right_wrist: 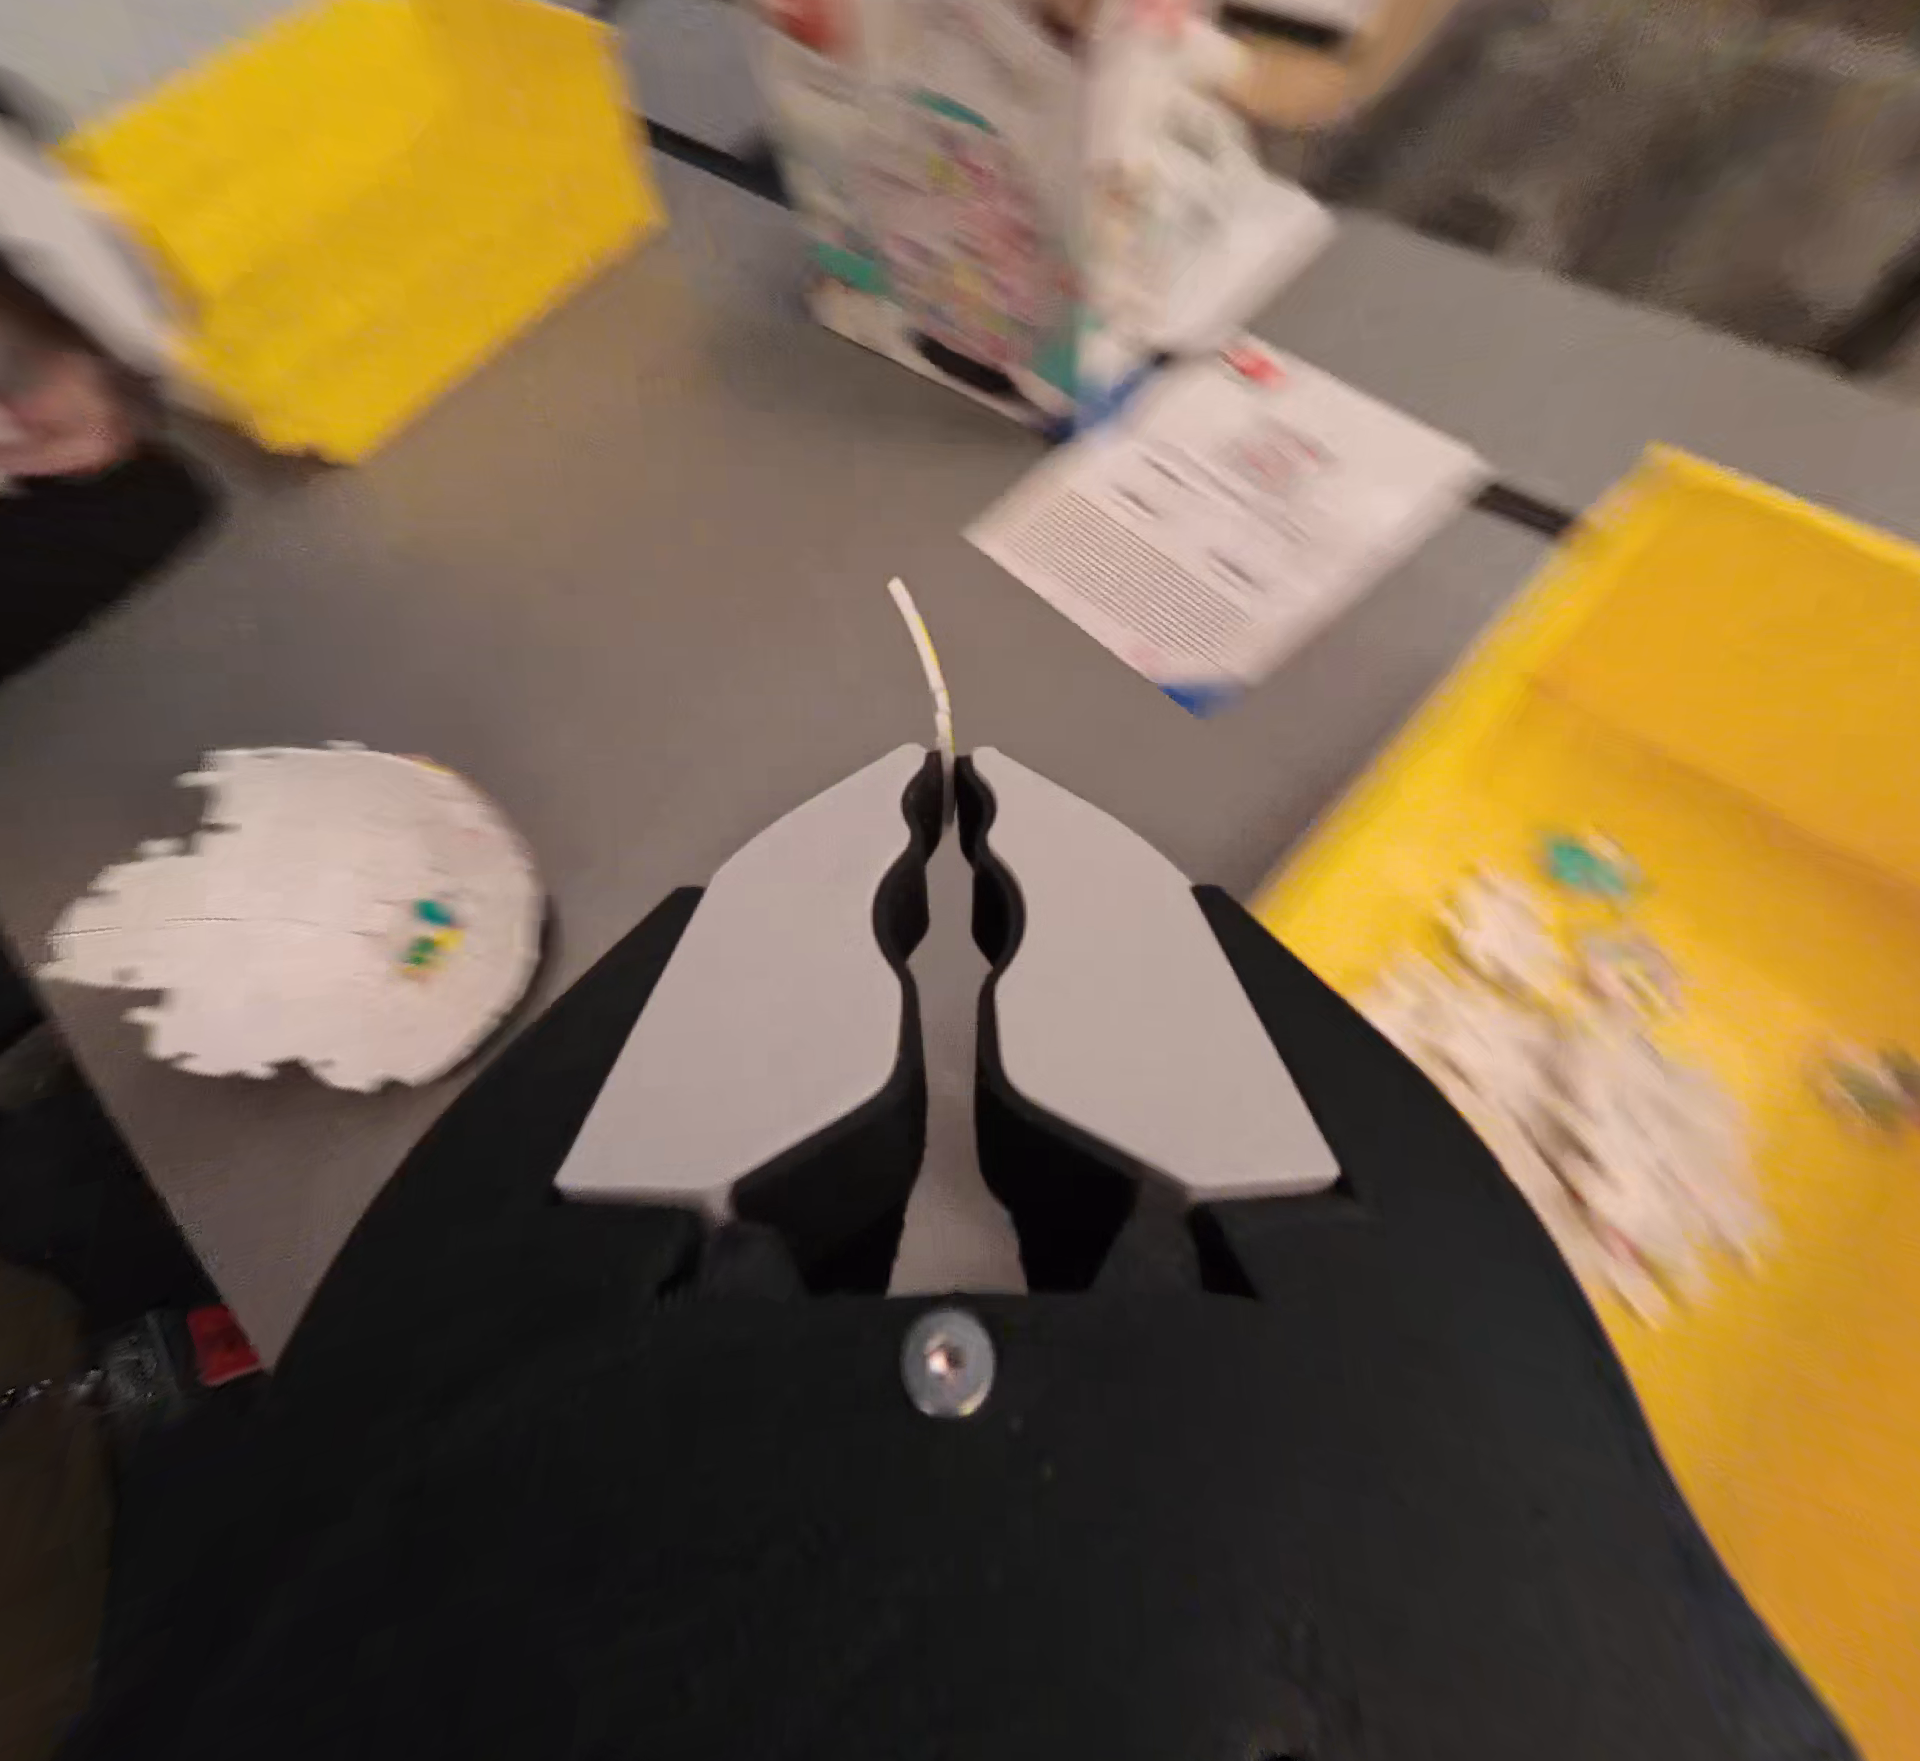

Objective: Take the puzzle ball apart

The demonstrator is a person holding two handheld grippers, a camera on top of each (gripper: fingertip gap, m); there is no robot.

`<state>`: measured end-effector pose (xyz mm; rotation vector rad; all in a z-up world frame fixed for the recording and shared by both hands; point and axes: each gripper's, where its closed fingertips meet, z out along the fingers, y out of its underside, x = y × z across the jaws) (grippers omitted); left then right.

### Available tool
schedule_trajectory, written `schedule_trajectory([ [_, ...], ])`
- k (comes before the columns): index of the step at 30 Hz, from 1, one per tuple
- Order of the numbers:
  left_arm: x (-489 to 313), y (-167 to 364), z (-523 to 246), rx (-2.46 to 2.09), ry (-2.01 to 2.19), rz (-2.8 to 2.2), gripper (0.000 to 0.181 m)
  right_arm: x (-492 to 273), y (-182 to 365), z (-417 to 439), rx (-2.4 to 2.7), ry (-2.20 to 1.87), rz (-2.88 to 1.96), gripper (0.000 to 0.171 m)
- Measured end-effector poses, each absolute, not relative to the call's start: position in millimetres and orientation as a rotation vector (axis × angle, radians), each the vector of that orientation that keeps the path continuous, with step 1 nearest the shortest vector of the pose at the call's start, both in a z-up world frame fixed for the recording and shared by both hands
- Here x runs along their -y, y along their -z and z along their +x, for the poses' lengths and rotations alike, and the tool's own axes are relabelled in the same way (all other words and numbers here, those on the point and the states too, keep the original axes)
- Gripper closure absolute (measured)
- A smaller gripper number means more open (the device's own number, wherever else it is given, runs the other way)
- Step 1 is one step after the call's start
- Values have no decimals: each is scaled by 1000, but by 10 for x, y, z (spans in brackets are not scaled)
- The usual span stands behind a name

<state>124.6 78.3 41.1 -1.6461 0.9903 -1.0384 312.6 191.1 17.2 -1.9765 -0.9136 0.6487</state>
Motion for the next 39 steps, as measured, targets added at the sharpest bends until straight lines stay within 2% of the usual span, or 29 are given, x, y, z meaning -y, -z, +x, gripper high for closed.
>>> schedule_trajectory([
  [4,-777,-147,1204,-1073,925,-1753,158,-2438,451,4149,598,-608,-2501,168],
  [9,-724,-13,1355,-1132,926,-1807,162,-2574,1207,4523,506,-495,-2766,164],
  [11,-697,31,1365,-1164,913,-1841,162,-2677,1272,4662,495,-347,-2750,148],
  [14,-707,125,1292,-1206,827,-1909,161,-2827,951,4750,527,-181,-2560,146],
  [17,-735,287,1271,-1265,747,-1982,161,-2717,158,4276,635,-166,-2136,147],
  [20,-683,503,1406,-1353,755,-2060,161,-1916,-353,3187,924,-460,-1716,147],
  [22,-667,616,1497,-1398,755,-2101,161,-1313,-213,2559,1152,-714,-1626,142],
  [24,-652,682,1555,-1422,745,-2134,161,-985,135,2192,1337,-793,-1631,139],
  [30,-699,890,1561,-1485,534,-2179,160,-744,827,1730,1556,-784,-1660,136],
  [34,-684,953,1636,-1502,577,-2176,173,-779,943,1630,1554,-745,-1669,167],
  [39,-698,1052,1628,-1539,525,-2176,179,-765,1000,1652,1593,-680,-1636,168],
])
